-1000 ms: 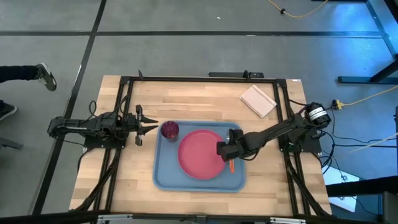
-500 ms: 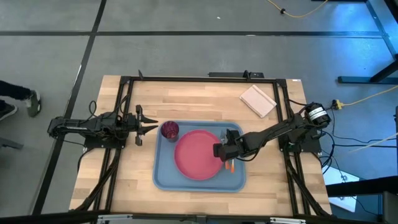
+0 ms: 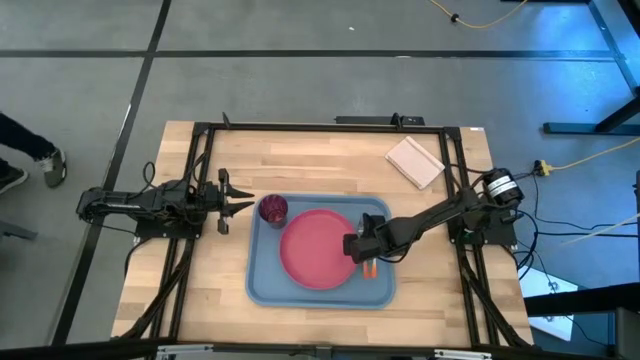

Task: Pick and place plate/cup/fork/spoon on tray
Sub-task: Put the orange fork on the blue serving tray to the left of the orange spoon

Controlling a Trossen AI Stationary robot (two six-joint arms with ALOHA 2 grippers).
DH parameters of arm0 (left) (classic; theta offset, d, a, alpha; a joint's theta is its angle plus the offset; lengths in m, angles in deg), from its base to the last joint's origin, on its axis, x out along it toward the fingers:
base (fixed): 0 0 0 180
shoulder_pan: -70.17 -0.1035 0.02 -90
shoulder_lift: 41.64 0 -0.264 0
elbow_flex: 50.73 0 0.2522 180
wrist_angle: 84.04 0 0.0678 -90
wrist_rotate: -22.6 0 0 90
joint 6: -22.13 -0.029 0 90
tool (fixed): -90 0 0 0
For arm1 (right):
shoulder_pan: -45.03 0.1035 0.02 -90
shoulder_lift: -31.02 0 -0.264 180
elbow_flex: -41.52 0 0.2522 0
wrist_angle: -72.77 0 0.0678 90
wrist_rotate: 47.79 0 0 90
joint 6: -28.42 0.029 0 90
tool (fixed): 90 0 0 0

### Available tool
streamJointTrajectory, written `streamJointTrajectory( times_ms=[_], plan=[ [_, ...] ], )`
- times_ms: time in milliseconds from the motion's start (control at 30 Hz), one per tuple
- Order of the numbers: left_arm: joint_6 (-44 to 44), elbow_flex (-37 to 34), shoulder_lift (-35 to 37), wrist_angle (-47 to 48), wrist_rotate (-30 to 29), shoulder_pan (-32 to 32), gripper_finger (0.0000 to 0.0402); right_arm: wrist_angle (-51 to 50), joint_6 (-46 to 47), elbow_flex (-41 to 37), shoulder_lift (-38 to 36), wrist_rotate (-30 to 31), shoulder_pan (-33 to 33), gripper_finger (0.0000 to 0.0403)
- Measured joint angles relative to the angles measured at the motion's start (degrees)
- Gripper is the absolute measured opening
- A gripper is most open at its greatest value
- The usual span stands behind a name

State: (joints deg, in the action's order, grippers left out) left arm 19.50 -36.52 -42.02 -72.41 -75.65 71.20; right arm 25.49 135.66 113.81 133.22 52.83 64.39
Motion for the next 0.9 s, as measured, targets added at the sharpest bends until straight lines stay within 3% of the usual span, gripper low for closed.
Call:
streamJointTrajectory(
  times_ms=[900],
  plan=[
    [0.01,0.02,-0.02,0.0,0.0,0.0,0.0082,-0.87,2.21,0.0,0.39,0.23,0.0,0.0034]
  ],
)
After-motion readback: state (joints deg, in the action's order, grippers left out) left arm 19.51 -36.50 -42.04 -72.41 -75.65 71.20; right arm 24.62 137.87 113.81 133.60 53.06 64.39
